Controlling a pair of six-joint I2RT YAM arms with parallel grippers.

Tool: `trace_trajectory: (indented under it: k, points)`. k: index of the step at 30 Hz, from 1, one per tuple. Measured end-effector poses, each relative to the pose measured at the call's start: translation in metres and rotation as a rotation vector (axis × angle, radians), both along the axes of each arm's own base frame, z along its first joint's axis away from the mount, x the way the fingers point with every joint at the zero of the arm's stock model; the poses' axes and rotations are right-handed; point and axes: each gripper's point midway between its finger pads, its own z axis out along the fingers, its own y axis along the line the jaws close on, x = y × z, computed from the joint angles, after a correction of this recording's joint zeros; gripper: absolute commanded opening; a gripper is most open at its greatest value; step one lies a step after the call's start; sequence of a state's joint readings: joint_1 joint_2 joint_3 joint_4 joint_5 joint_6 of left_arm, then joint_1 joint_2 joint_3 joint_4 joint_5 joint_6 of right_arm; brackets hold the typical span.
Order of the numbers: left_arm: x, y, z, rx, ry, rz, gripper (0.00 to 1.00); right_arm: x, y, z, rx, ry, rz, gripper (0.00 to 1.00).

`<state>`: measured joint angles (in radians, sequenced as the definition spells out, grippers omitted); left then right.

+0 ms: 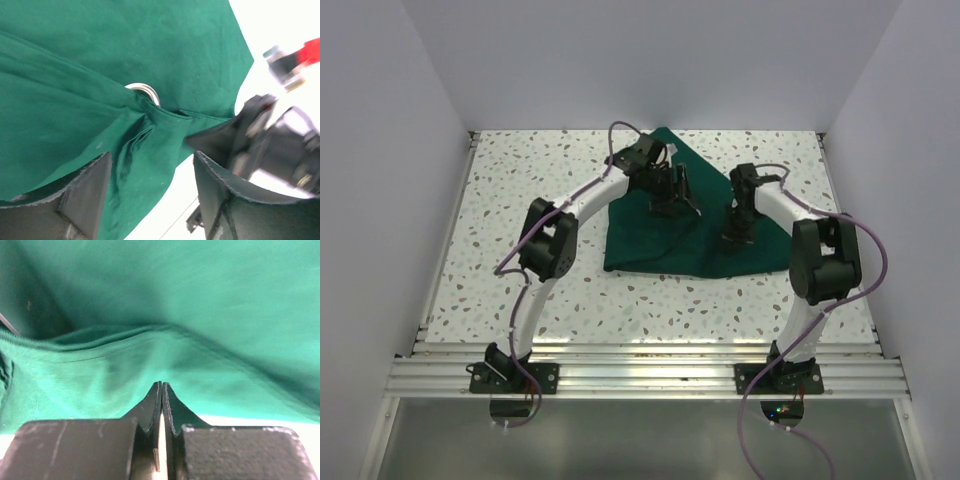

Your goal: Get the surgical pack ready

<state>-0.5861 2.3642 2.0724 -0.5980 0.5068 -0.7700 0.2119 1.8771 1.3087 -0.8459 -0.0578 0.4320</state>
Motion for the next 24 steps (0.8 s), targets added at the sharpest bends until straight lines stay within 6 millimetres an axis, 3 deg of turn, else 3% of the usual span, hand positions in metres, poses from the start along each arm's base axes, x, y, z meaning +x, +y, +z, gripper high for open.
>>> trace_trajectory:
  k: [2,3,5,8,10,13,14,15,17,24]
  points:
    - [0.007,0.01,0.009,0.014,-0.039,0.004,0.81,0.01,-0.02,0.01,-0.006,-0.032,-0.054,0.14]
    - [0.011,0.018,0.014,0.025,-0.06,0.012,0.84,0.014,-0.034,0.016,-0.008,-0.048,-0.093,0.28]
    - [0.02,0.038,0.029,0.043,-0.111,0.034,0.94,0.017,-0.065,0.029,-0.012,-0.076,-0.181,0.4]
    - [0.02,0.083,0.054,0.063,-0.185,0.083,1.0,0.017,-0.115,0.044,-0.019,-0.113,-0.329,0.54]
    - [0.014,0.116,0.068,0.067,-0.216,0.121,1.0,0.009,-0.145,0.048,-0.023,-0.12,-0.42,0.53]
    - [0.012,0.148,0.081,0.083,-0.265,0.161,1.0,-0.009,-0.17,0.043,-0.018,-0.091,-0.501,0.3]
    - [0.012,0.155,0.083,0.093,-0.28,0.166,1.0,-0.014,-0.17,0.039,0.002,-0.079,-0.505,0.11]
    - [0.012,0.157,0.083,0.102,-0.292,0.164,1.0,-0.018,-0.165,0.036,0.034,-0.067,-0.502,0.05]
    - [0.011,0.157,0.081,0.115,-0.306,0.149,0.99,-0.02,-0.148,0.029,0.114,-0.066,-0.483,0.0]
    - [0.003,0.156,0.07,0.128,-0.302,0.106,0.94,-0.03,-0.059,0.021,0.435,-0.087,-0.318,0.0]
